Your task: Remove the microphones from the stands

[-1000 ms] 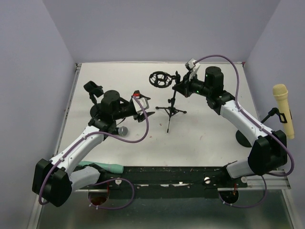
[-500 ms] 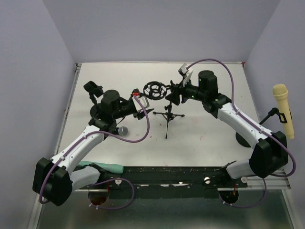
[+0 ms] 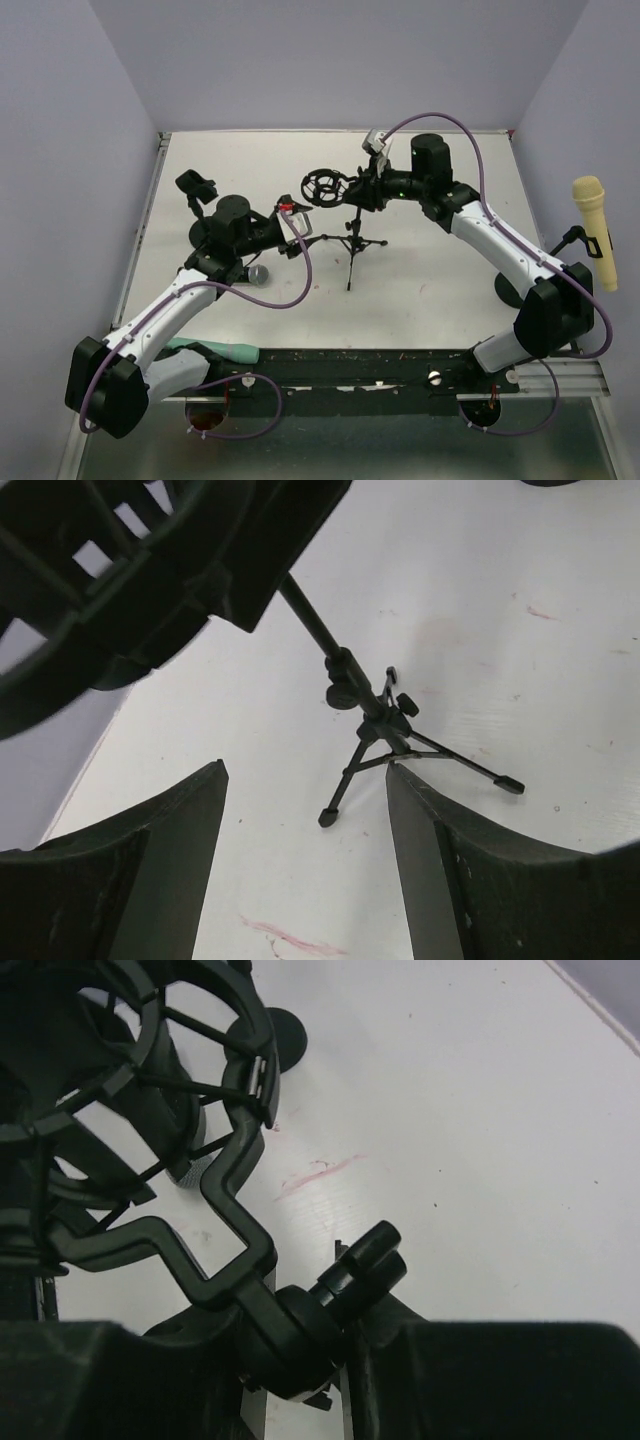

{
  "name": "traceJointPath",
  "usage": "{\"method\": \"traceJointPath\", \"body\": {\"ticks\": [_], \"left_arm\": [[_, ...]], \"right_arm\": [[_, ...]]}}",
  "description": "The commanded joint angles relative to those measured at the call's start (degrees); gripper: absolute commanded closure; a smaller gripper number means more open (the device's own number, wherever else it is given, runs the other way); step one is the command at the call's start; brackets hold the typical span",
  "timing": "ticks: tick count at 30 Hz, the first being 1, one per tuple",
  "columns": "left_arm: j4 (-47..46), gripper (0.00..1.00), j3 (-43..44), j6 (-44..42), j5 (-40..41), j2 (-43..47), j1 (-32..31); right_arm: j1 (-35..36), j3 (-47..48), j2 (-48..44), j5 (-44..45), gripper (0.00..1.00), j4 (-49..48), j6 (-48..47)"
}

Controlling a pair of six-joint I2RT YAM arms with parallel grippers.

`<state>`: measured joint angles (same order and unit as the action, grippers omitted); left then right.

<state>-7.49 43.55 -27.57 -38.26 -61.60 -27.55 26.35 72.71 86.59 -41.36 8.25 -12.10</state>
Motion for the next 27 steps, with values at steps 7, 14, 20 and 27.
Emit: {"method": "traceJointPath", "body": {"ticks": [7,14,20,27], "left_arm": [[-17.83,0.28,-3.48,-1.33,-0.93,-8.43,-4.0],[-14.75,0.36,-0.84,-13.19,-4.1,-14.06,-5.32],[-10.52,0.43,0.22,-25.33,-1.21,-18.55,-7.87],[-15.54,0.47,1.1,-23.14,2.84,-21.28,-7.87]], "right_arm": [[-0.07,-2.92,-2.12,7.44,0.99,-2.54,17.45],[-0.07,-0.38,-0.19,5.5,0.99,-0.52,20.71],[0.02,0.42,1.13,4.63,0.99,-0.87,20.8],[0.02,0.5,1.83,3.75,0.99,-1.66,21.59]]}}
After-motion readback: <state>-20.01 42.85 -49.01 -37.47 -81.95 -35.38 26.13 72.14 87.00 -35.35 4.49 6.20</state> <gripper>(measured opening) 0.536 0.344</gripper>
